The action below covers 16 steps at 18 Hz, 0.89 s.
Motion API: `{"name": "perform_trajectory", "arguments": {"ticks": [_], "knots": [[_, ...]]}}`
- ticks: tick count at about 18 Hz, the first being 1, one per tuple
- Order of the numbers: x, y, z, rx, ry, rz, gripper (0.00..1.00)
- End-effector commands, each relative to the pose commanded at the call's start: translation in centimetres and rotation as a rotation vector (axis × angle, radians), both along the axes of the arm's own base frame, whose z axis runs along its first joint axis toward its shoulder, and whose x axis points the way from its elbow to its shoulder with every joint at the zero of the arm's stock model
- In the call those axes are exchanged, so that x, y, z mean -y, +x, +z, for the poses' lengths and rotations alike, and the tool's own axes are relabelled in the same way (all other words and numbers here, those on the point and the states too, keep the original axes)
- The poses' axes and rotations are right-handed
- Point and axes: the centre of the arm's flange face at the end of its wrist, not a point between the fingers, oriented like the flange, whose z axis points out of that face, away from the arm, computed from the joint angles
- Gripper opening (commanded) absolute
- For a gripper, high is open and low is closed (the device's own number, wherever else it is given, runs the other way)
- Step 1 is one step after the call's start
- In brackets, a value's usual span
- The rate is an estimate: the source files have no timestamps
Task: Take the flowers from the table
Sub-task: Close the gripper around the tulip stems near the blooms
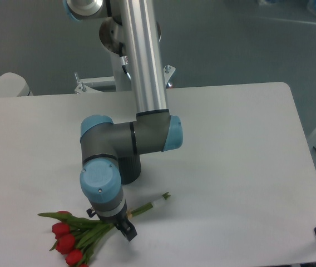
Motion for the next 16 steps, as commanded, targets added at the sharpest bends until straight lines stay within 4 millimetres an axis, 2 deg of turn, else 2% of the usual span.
{"name": "perform_trajectory", "arguments": {"ticks": [4,6,8,9,11,12,14,15,16], "knots": [[-0.4,0.7,-0.6,-0.002,0.003,-0.011,1.00],[-1.2,1.8,-1.2,-0.009,0.014,-0.028,1.00],[-1.2,1.7,-1.6,-0.009,0.016,-0.022,1.00],[-1.3,1.7,-1.6,-0.009,0.016,-0.015,0.95],[-1.4,1.8,-1.7,-0.009,0.017,-0.011,0.76],[-1.4,1.8,-1.6,-0.009,0.018,-0.005,0.61],[-1.6,1.8,-1.6,-0.004,0.025,0.002,0.23],[-1.6,1.7,-1.5,0.005,0.034,-0.001,0.09],[-1.8,1.9,-1.2,0.017,0.046,-0.001,0.01]]}}
